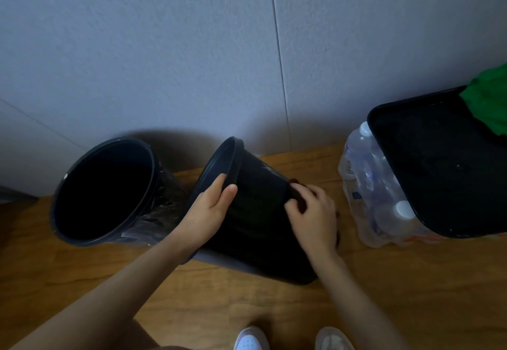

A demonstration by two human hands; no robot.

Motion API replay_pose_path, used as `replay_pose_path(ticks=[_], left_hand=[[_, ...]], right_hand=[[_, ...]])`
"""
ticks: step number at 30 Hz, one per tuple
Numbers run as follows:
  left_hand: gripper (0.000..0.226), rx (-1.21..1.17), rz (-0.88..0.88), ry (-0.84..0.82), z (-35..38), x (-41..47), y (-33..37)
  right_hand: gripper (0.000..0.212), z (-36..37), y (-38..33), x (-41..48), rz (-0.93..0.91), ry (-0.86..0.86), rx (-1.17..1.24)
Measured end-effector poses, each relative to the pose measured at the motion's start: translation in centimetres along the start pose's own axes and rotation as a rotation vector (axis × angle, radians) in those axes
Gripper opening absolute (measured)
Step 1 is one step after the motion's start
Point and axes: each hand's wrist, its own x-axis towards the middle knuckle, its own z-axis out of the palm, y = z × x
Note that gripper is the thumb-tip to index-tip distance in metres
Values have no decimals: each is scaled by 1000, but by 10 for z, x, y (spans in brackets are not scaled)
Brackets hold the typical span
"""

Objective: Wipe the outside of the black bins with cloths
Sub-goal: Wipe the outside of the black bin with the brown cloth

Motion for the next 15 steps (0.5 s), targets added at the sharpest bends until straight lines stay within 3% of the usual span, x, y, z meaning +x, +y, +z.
replay_pose_path(ticks=[3, 7, 9, 13, 15], left_hand=[[23, -10, 18, -1, 3, -2, 3], [24, -58, 11, -6, 1, -2, 4], [14, -73, 0, -1, 3, -3, 6], [21, -94, -28, -6, 8, -6, 11], [22, -172, -44, 2, 7, -7, 10]], right_hand=[[43, 12, -50, -18, -212, 55, 49], [43, 15, -63, -10, -349, 29, 39], [40, 10, -50, 4, -281, -19, 47], [35, -2, -1, 27, 11, -84, 11], [35, -5, 17, 26, 50, -57, -22]])
